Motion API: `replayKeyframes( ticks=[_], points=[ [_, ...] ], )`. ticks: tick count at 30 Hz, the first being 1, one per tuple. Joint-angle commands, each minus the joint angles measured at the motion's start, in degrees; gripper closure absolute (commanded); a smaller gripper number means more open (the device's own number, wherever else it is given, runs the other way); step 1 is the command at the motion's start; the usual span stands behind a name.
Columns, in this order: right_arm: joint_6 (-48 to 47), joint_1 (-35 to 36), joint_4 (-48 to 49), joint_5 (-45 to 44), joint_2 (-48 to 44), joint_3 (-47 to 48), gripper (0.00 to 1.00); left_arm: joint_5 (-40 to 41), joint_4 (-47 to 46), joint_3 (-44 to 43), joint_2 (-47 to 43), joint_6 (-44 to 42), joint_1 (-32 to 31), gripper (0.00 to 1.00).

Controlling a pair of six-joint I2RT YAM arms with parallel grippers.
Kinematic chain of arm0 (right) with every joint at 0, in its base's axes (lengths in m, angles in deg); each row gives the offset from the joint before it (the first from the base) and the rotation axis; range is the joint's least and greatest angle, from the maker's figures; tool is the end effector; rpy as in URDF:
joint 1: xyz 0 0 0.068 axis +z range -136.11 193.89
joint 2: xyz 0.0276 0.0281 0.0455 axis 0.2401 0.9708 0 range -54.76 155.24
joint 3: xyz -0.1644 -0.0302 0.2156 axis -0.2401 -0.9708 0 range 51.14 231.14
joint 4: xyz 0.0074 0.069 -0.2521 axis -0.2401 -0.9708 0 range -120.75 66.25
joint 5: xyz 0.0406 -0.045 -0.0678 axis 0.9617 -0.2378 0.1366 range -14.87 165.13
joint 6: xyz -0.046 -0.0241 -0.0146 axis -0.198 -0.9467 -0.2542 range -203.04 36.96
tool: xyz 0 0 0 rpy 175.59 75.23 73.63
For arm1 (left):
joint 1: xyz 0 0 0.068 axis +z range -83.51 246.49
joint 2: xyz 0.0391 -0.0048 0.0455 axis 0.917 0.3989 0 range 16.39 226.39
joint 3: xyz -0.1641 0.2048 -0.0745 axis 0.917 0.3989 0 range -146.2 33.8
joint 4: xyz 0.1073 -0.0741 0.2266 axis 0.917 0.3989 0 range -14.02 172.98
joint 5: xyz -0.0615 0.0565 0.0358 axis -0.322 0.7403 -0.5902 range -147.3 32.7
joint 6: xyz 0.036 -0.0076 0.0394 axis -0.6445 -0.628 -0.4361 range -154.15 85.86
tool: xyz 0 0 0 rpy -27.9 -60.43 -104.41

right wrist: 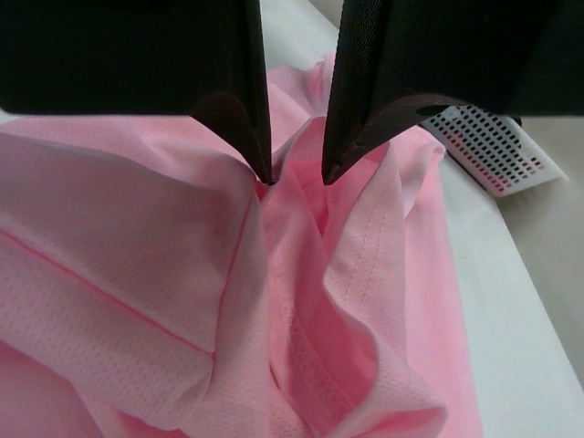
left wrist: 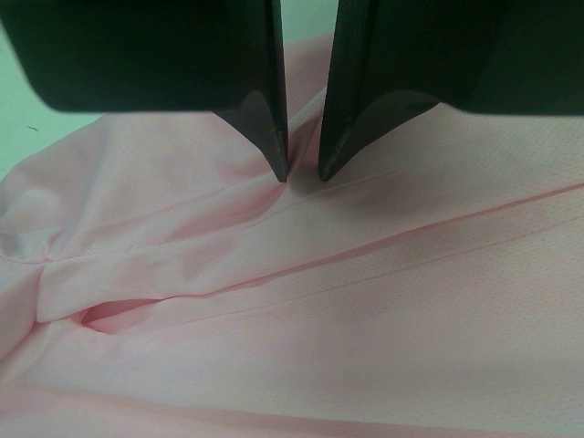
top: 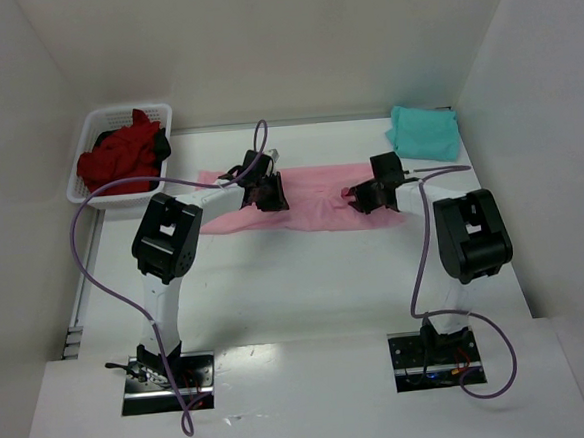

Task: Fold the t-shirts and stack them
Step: Fold the other side of the tshirt into a rectangle

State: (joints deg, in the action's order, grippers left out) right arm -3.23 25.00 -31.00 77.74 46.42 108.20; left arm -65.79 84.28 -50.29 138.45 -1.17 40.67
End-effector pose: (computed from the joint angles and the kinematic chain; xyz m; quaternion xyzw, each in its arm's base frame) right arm 0.3503 0.0704 0.1594 0.5261 0.7832 0.2508 0.2166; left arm 0.4169 -0.2074 0.1549 -0.0303 0.9254 -0.2422 0.2898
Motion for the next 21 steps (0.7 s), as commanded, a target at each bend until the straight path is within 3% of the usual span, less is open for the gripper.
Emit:
replayKeyframes(
  ticks=[1, 4, 7, 12, 21],
  points=[
    [-0.5, 0.1, -0.4, -0.1, 1.0, 3.1, 0.64, 2.5, 2.3, 1.7, 3.8, -2.5, 0.6, 0.71],
    [-0.7, 0.1, -0.4, -0.3, 0.2, 2.2, 0.62, 2.5, 2.0, 1.7, 3.8, -2.5, 0.6, 0.71],
    [-0.2, 0.1, 1.3, -0.5, -0.1, 1.8, 0.7, 2.5, 1.7, 1.7, 3.8, -2.5, 0.6, 0.71],
    [-0.7, 0.1, 1.3, 1.3, 3.1, 3.3, 1.0, 2.5, 1.7, 1.7, 3.8, -2.5, 0.6, 0.71],
    [-2.8, 0.1, -0.4, -0.2, 3.2, 7.8, 1.0, 2.5, 1.7, 1.7, 3.8, -2.5, 0.6, 0.71]
  ],
)
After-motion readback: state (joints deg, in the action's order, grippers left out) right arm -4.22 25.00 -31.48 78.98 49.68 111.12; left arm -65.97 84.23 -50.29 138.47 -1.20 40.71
